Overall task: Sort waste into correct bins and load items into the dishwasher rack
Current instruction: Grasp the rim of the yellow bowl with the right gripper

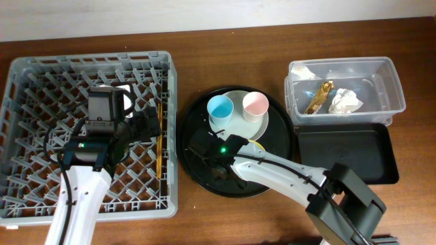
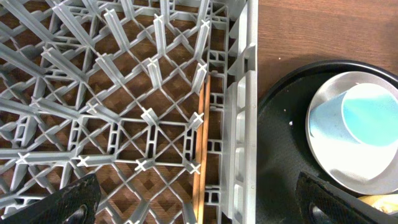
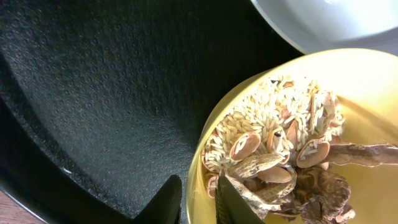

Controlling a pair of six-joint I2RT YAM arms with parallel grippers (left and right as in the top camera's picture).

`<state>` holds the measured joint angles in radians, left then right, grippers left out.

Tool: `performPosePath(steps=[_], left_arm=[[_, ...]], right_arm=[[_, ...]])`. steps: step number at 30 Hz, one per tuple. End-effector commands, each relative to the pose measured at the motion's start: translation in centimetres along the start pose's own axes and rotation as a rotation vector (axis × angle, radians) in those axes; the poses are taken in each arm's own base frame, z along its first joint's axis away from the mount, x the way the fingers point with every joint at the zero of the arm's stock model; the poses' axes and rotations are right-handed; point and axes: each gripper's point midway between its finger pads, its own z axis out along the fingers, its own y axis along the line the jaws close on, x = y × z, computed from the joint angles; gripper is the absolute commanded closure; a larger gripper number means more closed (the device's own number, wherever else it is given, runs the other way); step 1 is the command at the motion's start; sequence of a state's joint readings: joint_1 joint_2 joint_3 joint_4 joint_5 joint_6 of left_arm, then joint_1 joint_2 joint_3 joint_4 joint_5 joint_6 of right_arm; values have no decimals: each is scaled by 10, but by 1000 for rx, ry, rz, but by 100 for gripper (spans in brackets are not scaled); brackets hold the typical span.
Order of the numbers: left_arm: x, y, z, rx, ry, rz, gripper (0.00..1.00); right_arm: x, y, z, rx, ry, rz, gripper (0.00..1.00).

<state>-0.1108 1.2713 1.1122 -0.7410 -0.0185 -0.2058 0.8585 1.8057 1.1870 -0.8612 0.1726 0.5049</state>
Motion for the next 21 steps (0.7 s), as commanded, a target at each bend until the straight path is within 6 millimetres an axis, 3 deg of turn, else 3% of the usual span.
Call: performPosePath(steps=[1, 15, 21], left_arm=[[-8, 0, -7, -2, -30, -12, 1], [-8, 0, -7, -2, -30, -12, 1], [-8, 0, -7, -2, -30, -12, 1]], right_arm=[[2, -3, 1, 19, -5, 3, 78], [2, -3, 3, 24, -4, -1, 79], [8, -5, 8, 31, 8, -4, 75]])
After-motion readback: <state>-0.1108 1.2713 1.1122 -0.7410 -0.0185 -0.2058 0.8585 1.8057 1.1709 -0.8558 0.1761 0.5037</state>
